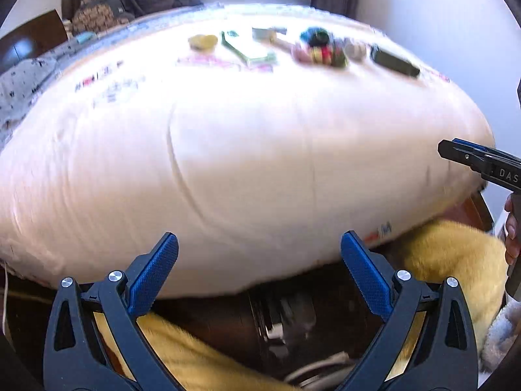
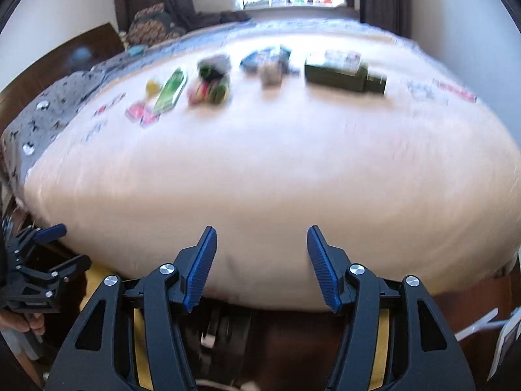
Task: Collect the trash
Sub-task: 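Grasp the green tube with the left tool while the right tool grasps the hair ties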
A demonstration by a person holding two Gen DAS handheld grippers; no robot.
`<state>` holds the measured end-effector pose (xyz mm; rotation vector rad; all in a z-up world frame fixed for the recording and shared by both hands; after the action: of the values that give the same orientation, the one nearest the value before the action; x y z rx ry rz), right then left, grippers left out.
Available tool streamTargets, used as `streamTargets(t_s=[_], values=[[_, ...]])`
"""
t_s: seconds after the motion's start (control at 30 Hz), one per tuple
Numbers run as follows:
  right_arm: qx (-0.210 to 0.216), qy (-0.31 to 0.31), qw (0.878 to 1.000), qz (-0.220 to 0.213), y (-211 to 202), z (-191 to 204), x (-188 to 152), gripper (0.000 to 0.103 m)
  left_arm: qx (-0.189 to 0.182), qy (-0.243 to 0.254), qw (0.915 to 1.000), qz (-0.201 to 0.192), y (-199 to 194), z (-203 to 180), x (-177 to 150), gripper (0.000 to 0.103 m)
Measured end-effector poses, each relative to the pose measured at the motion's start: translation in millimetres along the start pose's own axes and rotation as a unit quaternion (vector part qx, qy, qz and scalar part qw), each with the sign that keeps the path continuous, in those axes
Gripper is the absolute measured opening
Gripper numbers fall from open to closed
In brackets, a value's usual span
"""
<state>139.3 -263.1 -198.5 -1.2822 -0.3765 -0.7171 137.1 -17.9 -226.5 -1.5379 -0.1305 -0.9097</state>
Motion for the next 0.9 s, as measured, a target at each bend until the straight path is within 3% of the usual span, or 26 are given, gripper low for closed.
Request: streamTargets(t_s=[0.17,0.43,0.67,0.9], values=[[0.041,-0.018,0.999,-0.015,22.2,20.8,40.6,0.059,0.026,-0.004,0.9995,-0.018,9.4,17.7,38.0,0.094],[0.045,-0.053,0.998,-0.011,75.2,72.8,92.8,0.053,0.061,-0.012,0.9971,-0.043,24.4,46.0,99.8,0.094],[0.037,-0.074,0.997,0.008,110.4,87.5,101.9,0.042,0.064,-0.028,0.9966,-0.043,45.7,63.3,140.4,0.094],[0.05,-0.092,0.994,0.01,116.5,92.8,103.3,0.03,0.047,-0.05,0.9972,-0.028,82.0,63.3,181.0,0.094]])
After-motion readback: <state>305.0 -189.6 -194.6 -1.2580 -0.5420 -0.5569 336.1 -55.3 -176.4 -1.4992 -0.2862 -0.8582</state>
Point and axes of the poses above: each gripper's, at about its wrist camera, not at the fingertips, and y roughly the way its jaws point, z to its left, x to its top, the point moved 7 cm from there along y, roughly the way its jaws point, and after that the axes turned 11 degrees about y, right-handed, at the moved point
